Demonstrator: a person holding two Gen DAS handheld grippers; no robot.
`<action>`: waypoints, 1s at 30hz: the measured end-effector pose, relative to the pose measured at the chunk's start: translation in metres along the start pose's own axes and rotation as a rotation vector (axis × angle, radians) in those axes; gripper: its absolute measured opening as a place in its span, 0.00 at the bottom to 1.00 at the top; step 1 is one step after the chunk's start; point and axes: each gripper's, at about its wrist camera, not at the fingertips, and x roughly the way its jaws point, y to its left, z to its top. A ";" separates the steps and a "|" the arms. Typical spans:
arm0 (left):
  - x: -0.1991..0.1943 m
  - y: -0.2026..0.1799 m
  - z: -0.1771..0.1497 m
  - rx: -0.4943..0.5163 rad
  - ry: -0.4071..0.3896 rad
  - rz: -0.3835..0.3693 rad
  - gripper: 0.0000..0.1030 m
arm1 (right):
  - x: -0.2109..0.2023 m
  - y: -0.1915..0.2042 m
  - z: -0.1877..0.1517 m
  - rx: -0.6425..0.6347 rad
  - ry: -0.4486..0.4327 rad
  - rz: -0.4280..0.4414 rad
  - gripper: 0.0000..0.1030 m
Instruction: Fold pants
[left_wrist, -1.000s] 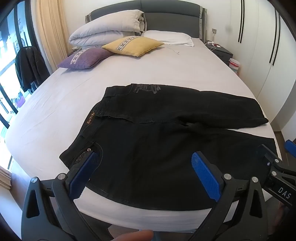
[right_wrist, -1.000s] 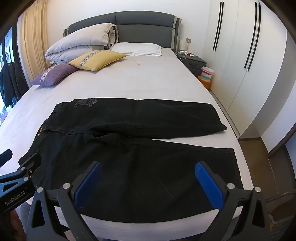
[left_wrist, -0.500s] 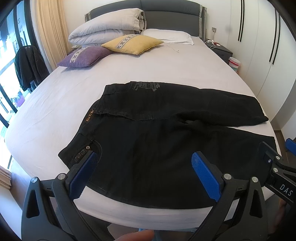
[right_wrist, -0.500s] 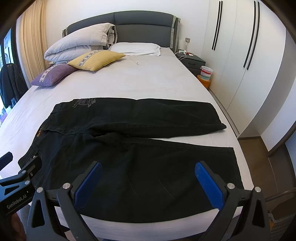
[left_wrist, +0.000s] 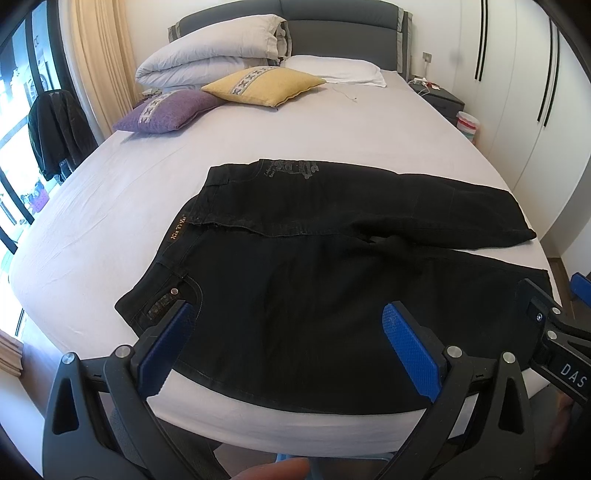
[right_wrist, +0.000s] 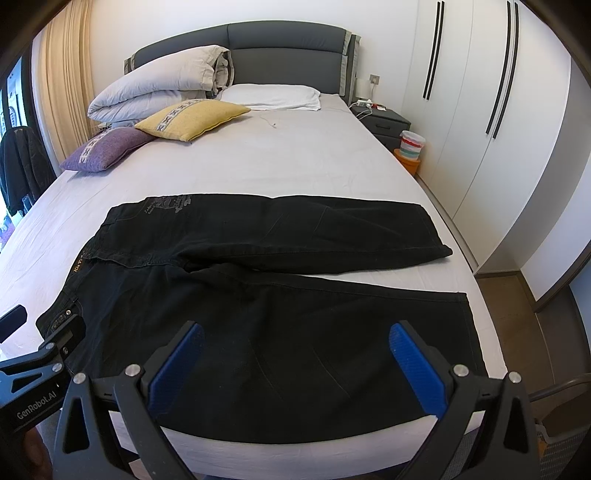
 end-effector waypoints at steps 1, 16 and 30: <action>0.000 0.000 0.000 0.000 0.000 0.000 1.00 | 0.000 -0.001 0.000 0.000 0.000 0.001 1.00; 0.000 -0.001 0.000 0.001 0.001 0.000 1.00 | 0.000 -0.001 0.000 0.001 0.000 0.000 1.00; 0.002 -0.002 -0.001 0.003 0.006 -0.005 1.00 | 0.000 -0.001 0.000 0.003 0.000 0.001 1.00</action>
